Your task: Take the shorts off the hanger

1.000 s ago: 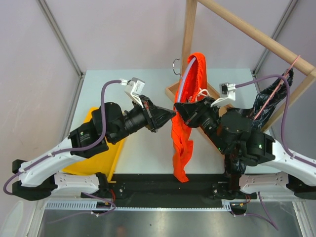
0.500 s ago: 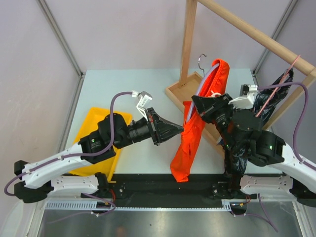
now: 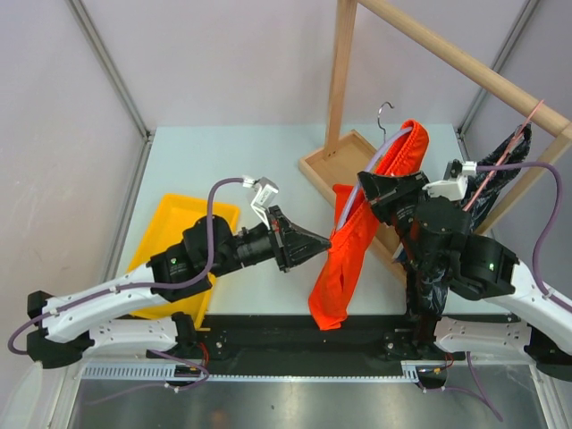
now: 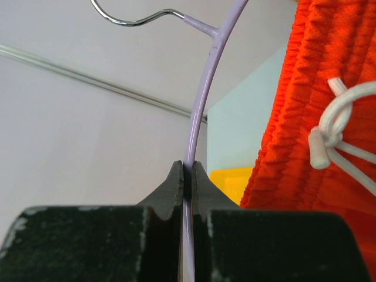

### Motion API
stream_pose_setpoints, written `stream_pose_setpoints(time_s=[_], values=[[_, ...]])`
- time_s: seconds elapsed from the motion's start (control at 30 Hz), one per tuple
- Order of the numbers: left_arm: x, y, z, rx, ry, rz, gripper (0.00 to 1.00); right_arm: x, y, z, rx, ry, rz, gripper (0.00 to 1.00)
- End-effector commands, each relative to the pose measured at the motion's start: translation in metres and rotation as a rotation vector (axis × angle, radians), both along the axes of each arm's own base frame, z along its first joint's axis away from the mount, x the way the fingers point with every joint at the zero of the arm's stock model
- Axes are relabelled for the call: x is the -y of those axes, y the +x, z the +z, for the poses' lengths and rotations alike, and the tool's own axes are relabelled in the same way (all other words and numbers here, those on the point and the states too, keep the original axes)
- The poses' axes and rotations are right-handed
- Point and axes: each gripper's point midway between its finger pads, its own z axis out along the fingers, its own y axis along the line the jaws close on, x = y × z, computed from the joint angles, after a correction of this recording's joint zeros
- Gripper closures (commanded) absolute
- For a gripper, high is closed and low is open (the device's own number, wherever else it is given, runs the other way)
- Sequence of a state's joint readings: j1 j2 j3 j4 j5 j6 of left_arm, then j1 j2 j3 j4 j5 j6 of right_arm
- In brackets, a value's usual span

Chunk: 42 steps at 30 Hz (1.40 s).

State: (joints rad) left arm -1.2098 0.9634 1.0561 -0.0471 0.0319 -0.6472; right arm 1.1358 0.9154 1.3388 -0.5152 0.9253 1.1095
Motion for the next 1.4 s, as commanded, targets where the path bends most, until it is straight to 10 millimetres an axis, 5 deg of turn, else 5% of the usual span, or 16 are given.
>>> stream_pose_setpoints(time_s=[0.0, 0.37, 0.53, 0.83, 1.07, 1.23, 1.37], values=[[-0.009, -0.038, -0.036, -0.05, 0.103, -0.146, 0.99, 0.07, 0.011, 0.067, 0.122, 0.286, -0.282, 1.0], [-0.016, -0.034, -0.062, -0.064, 0.142, -0.114, 1.0, 0.068, 0.017, 0.062, 0.108, 0.315, -0.281, 1.0], [-0.015, -0.019, -0.068, -0.06, 0.18, -0.041, 1.0, 0.043, 0.011, 0.056, 0.053, 0.392, -0.142, 1.0], [-0.019, 0.061, -0.052, -0.07, 0.168, 0.156, 1.0, -0.007, -0.022, 0.027, -0.217, 0.567, 0.161, 1.0], [-0.006, 0.127, -0.03, -0.058, 0.155, 0.249, 1.0, -0.027, -0.042, 0.041, -0.257, 0.658, 0.295, 1.0], [-0.003, 0.146, -0.025, -0.047, 0.187, 0.28, 1.0, -0.031, -0.049, 0.058, -0.198, 0.651, 0.36, 1.0], [-0.02, 0.142, -0.025, -0.038, 0.199, 0.312, 1.0, -0.034, -0.053, 0.072, -0.084, 0.561, 0.406, 1.0]])
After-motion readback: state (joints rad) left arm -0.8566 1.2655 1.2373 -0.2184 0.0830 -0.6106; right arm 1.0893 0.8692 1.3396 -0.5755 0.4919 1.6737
